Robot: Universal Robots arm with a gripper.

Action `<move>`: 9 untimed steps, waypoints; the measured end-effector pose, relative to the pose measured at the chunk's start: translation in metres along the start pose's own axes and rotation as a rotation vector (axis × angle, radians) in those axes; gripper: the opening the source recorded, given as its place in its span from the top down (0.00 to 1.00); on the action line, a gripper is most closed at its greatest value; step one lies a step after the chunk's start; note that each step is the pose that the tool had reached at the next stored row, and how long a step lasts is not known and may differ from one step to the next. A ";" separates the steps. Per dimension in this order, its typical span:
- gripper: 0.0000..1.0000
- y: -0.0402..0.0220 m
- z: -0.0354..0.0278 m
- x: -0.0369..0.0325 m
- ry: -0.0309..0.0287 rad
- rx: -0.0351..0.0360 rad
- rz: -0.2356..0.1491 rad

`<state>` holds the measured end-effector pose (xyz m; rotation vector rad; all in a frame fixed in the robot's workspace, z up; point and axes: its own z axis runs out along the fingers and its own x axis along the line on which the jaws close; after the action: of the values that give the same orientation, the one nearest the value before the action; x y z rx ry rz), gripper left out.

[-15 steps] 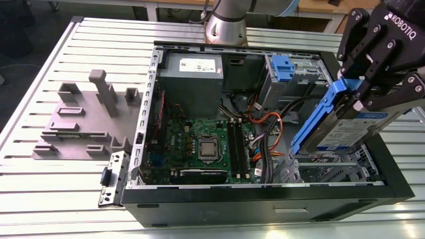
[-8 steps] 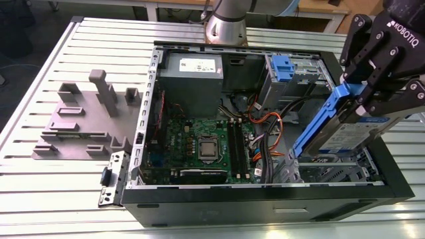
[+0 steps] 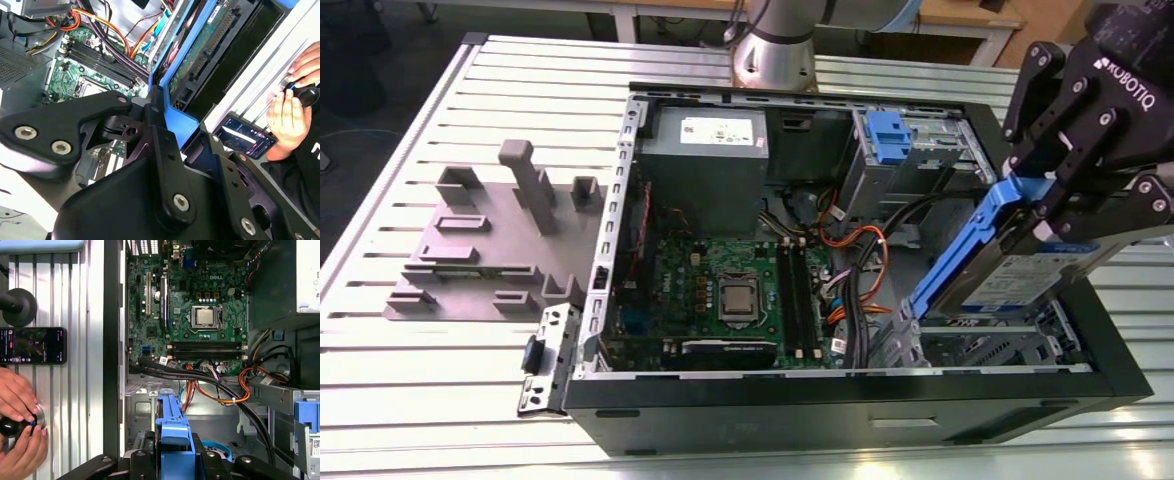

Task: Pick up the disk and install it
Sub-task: 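Insert the disk into the insertion slot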

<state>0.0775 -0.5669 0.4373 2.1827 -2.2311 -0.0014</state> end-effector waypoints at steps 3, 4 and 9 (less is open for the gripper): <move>0.63 -0.0006 0.0030 0.0001 0.0000 0.0000 0.001; 0.63 -0.0007 0.0040 0.0001 0.0000 0.0000 0.001; 0.63 -0.0012 0.0088 0.0005 -0.0002 0.0000 0.004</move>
<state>0.0785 -0.5675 0.4285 2.1781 -2.2357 -0.0015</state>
